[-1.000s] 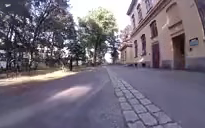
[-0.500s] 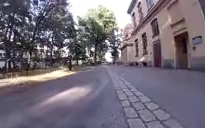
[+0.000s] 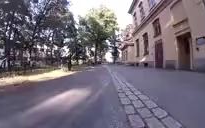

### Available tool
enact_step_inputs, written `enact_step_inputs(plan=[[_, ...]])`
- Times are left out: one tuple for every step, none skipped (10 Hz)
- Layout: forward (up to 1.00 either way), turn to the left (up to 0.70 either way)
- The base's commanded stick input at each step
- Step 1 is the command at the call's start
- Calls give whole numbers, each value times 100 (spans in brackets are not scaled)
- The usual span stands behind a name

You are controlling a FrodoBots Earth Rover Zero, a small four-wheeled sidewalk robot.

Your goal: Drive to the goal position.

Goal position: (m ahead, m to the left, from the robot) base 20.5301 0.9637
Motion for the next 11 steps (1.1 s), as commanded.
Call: enact_step_inputs(plan=[[45,0],[45,0],[45,0],[45,0],[45,0],[45,0],[45,0],[45,0],[45,0],[45,0],[45,0]])
